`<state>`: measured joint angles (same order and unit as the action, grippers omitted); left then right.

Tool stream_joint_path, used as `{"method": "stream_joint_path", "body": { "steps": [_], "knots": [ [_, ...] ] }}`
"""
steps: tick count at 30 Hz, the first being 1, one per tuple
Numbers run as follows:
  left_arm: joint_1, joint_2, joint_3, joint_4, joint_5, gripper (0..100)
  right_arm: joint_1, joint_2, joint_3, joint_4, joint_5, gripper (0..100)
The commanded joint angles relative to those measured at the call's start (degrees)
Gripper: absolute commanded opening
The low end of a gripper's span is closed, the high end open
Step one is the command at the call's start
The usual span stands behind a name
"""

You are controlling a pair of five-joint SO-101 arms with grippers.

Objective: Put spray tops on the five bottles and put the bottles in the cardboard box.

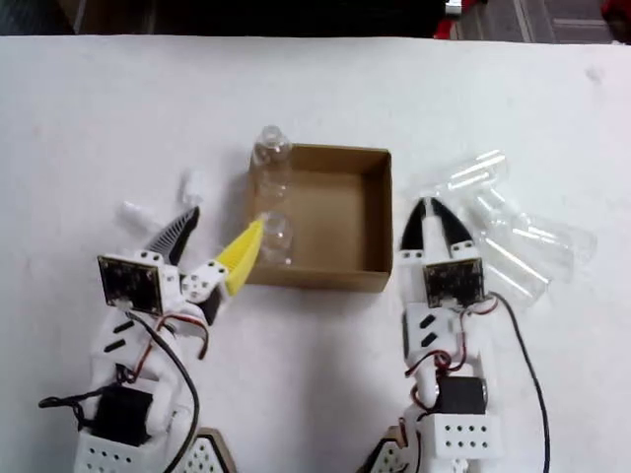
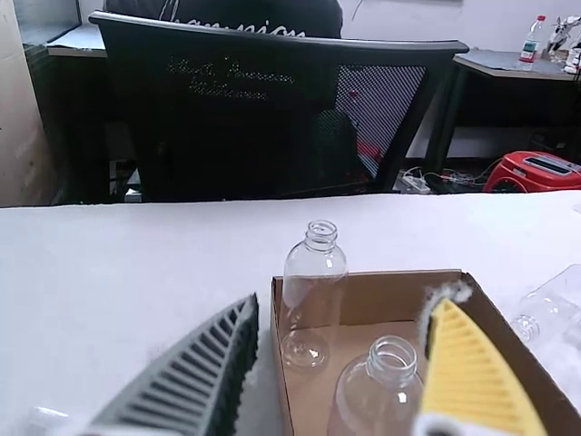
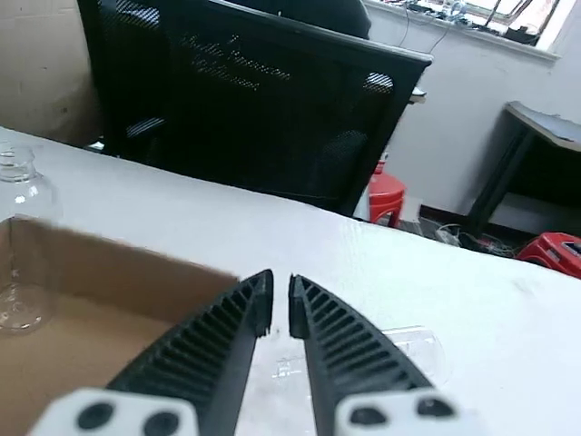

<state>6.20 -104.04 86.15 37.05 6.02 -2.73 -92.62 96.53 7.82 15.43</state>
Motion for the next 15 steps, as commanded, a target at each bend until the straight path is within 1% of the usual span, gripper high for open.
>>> {"method": "stream_joint_path", "body": {
  "steps": [1, 4, 9, 11, 15],
  "knots": [
    [0.9, -0.8, -0.4, -0.6, -3.0, 28, 10.4, -1.4, 0.5, -7.8, -1.1, 1.6],
    [0.9, -0.8, -0.4, -0.6, -3.3, 28, 11.7, -1.4, 0.5, -7.9, -4.2, 1.8],
    [0.9, -0.8, -0.5, -1.0, -3.5, 28, 12.1, -1.2, -3.0, -7.2, -0.8, 1.6],
    [0.8, -0.8, -0.4, -2.0, -3.6, 28, 13.1, -1.2, -7.1, -4.2, 0.0, 1.6],
    [0.7, -0.8, -0.3, -2.0, -3.6, 28, 13.8, -0.5, -19.3, 4.3, 4.1, 1.6]
  ]
}}
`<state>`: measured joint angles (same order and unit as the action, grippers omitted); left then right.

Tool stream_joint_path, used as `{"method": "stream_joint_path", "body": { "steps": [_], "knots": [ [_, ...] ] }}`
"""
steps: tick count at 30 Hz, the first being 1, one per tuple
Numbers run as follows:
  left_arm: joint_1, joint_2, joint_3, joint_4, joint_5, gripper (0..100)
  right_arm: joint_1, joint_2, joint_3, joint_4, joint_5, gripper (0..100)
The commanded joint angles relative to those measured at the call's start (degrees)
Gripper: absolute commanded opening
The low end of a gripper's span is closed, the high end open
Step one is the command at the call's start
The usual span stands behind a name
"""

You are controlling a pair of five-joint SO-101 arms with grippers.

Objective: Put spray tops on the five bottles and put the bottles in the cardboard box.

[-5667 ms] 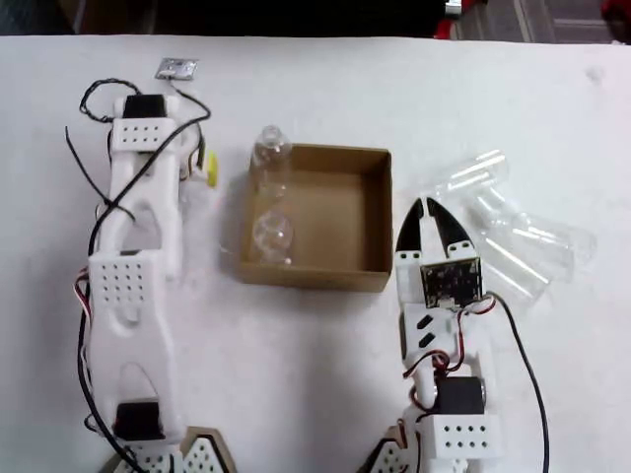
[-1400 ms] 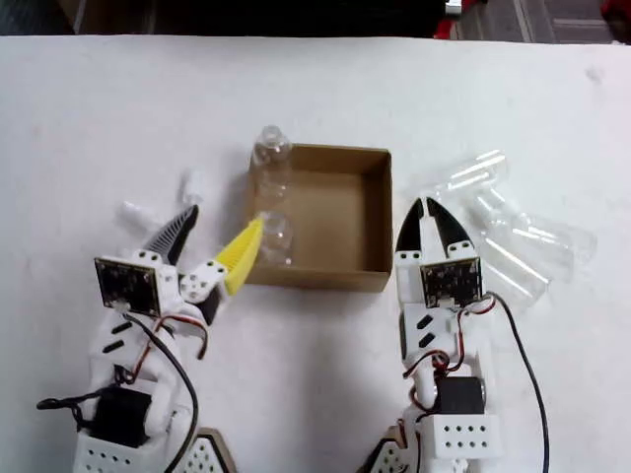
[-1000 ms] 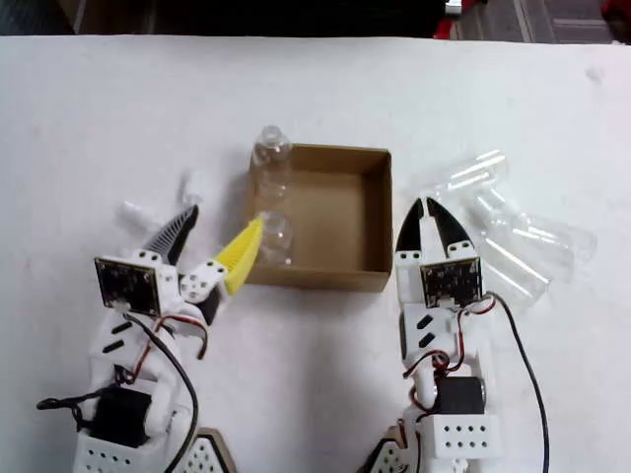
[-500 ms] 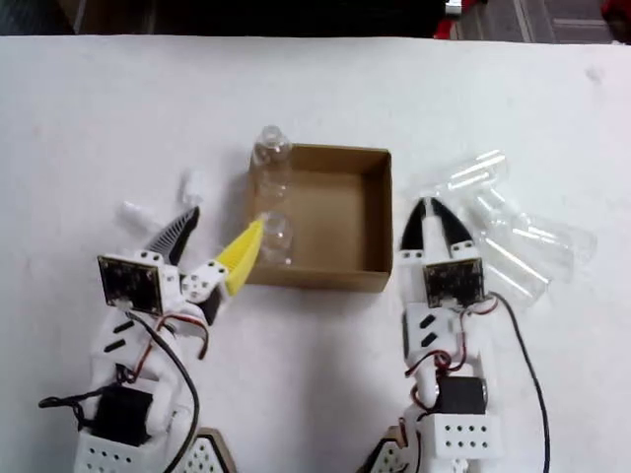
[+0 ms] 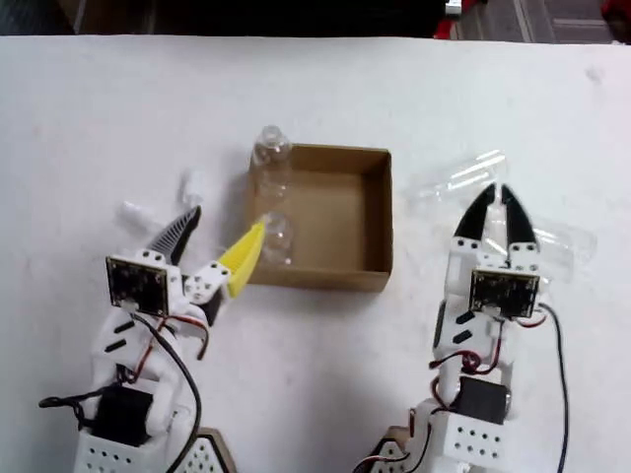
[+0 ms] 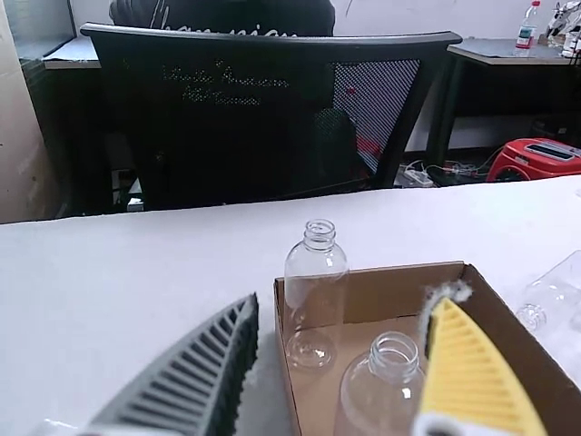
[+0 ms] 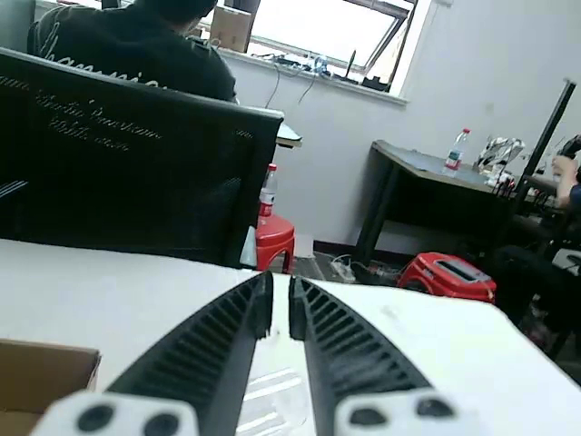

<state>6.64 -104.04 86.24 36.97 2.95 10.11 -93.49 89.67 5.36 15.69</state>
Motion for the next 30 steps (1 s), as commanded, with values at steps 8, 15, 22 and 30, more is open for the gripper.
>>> {"method": "stream_joint_path", "body": {
  "steps": [8, 15, 22, 30],
  "knots": [
    [0.2, -0.8, -0.3, -1.8, -0.6, 28, -0.7, 27.3, -38.5, 22.1, 12.8, 1.8],
    [0.1, -0.8, -0.3, -1.8, -0.6, 28, -3.1, 52.6, -51.1, 30.2, 32.2, 1.8],
    [0.1, -0.8, -0.4, -1.9, -0.6, 28, -3.3, 68.2, -57.1, 31.3, 35.0, 1.8],
    [0.1, -0.8, -0.4, -1.9, -0.6, 28, -4.1, 82.3, -70.8, 40.2, 41.2, 1.6]
  ]
}}
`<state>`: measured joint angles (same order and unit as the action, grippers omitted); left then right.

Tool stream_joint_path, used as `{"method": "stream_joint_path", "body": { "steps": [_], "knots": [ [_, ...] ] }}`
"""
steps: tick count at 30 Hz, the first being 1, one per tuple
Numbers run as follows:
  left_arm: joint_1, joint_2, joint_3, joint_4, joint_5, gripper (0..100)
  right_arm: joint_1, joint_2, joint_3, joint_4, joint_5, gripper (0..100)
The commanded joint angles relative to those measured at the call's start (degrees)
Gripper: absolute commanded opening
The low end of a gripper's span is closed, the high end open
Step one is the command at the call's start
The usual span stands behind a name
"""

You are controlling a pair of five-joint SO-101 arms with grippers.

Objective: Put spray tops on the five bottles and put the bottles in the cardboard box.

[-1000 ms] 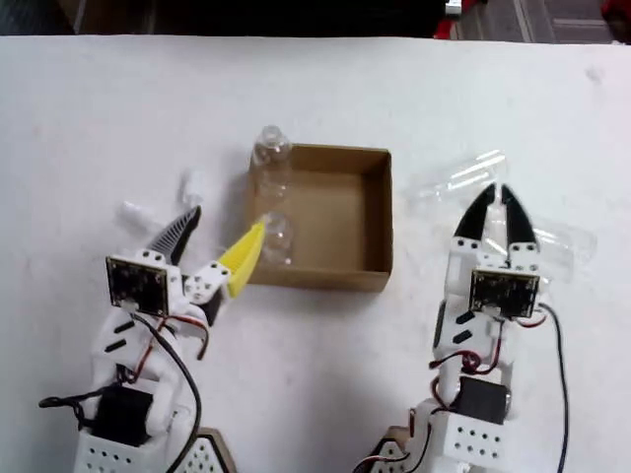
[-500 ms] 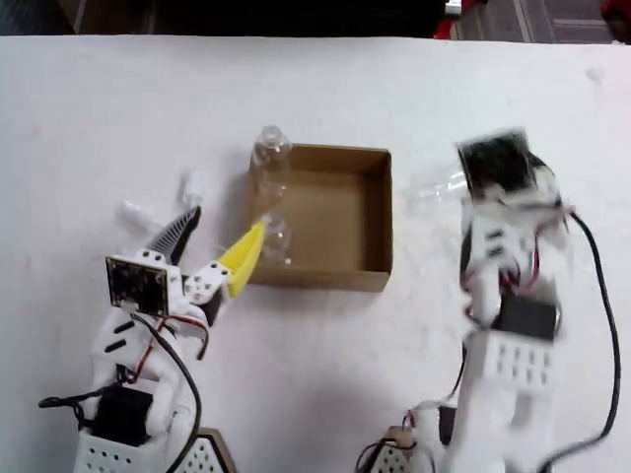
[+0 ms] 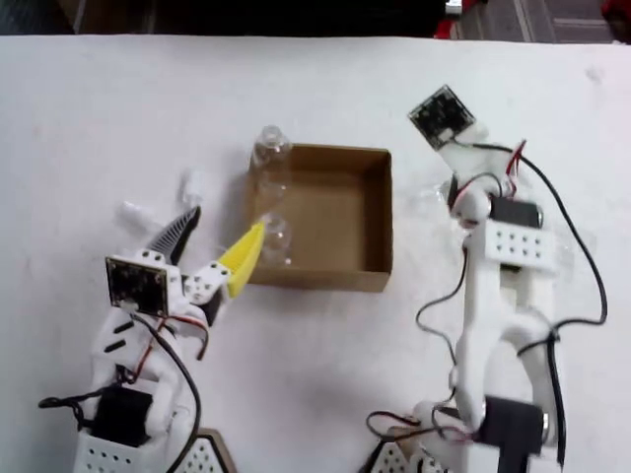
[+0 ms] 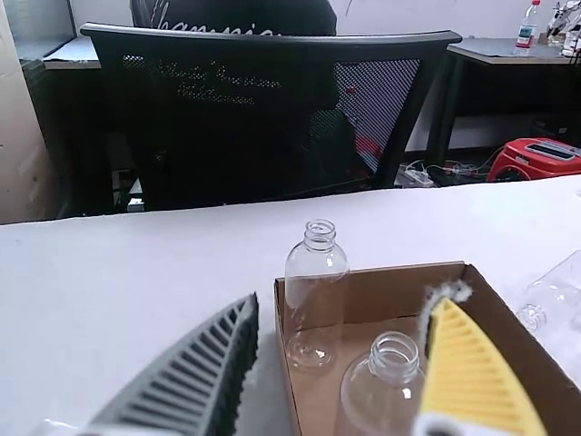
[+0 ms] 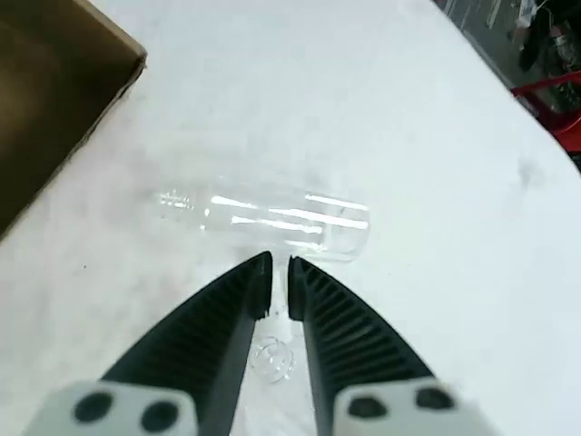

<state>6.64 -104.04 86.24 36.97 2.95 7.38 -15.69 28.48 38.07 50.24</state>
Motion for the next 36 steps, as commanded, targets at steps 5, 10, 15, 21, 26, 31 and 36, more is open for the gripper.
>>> {"method": "stream_joint_path", "body": {
  "steps": [5, 10, 15, 21, 26, 31, 36],
  "knots": [
    [0.1, -0.8, -0.5, -2.1, -0.6, 28, -3.9, 14.6, -26.6, 25.7, 16.6, 1.6],
    [0.1, -0.8, -0.5, -2.1, -0.6, 28, -3.6, 27.1, -45.1, 36.6, 16.7, 1.6],
    [0.4, -0.8, -0.5, -2.1, -0.6, 28, -4.4, 39.3, -62.9, 46.4, 16.6, 1.6],
    [0.4, -0.8, -0.5, -2.1, -0.6, 28, -6.6, 50.4, -73.5, 51.1, 17.0, 1.8],
    [0.3, -0.8, -0.6, -2.2, -0.6, 28, -6.5, 55.8, -79.6, 49.7, 24.8, 1.8],
    [0.1, -0.8, -0.6, -2.2, -0.7, 28, -5.7, 58.6, -86.3, 50.7, 26.8, 1.8],
    [0.1, -0.8, -0.6, -2.2, -0.7, 28, -5.1, 61.9, -88.5, 50.7, 26.9, 3.0]
  ]
}}
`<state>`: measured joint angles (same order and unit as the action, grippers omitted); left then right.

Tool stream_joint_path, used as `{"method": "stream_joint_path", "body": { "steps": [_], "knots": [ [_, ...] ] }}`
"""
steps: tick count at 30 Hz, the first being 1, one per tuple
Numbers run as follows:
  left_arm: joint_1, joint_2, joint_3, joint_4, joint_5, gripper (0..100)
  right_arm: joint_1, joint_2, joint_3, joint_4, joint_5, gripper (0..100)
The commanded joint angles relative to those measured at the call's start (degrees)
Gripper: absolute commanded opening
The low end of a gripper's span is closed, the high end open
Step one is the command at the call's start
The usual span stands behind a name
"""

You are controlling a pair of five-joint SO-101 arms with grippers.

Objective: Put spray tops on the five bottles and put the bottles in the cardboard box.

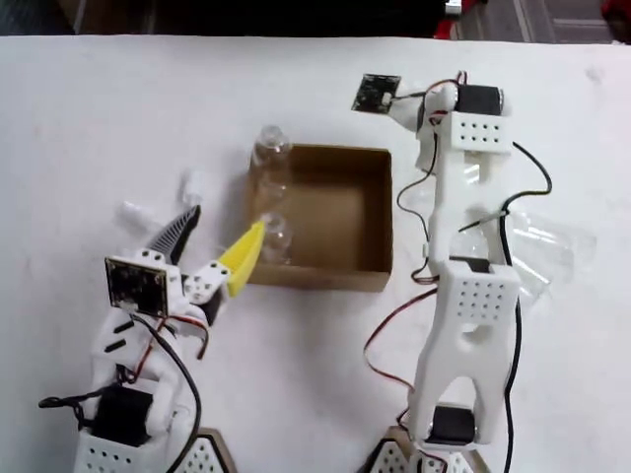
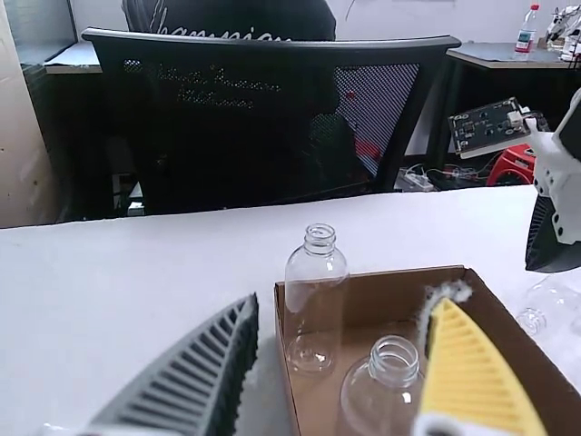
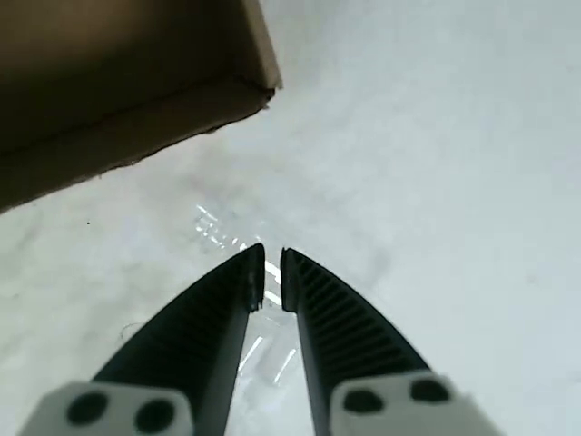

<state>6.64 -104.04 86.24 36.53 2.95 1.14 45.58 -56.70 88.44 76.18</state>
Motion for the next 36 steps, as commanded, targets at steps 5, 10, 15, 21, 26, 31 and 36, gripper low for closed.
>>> {"method": "stream_joint_path", "body": {
  "steps": [5, 10, 15, 21, 26, 31, 36],
  "knots": [
    [0.1, -0.8, -0.6, -1.8, -0.7, 28, 2.8, 3.5, -3.3, 0.4, 4.5, 15.2],
    [0.1, -0.8, -0.4, -1.8, -0.8, 28, 3.7, 6.1, -3.3, 1.1, 10.5, 15.9],
    [0.5, -0.8, -0.4, -1.8, -3.4, 28, 2.8, 6.6, -3.7, 4.8, 16.3, 15.5],
    [0.5, -0.8, -0.4, -1.8, -4.0, 28, 3.6, 7.2, -3.3, 5.4, 22.0, 19.3],
    [0.5, -0.8, -0.5, -1.8, -4.2, 28, 3.9, 6.5, -3.7, 5.8, 22.2, 27.9],
    [0.5, -0.8, -0.5, -1.8, -4.2, 28, 3.2, 2.9, -3.2, 10.3, 24.9, 27.9],
    [0.1, -0.8, -0.3, -3.3, -4.2, 28, 3.8, 2.5, -1.0, 10.3, 28.2, 27.9]
  ]
}}
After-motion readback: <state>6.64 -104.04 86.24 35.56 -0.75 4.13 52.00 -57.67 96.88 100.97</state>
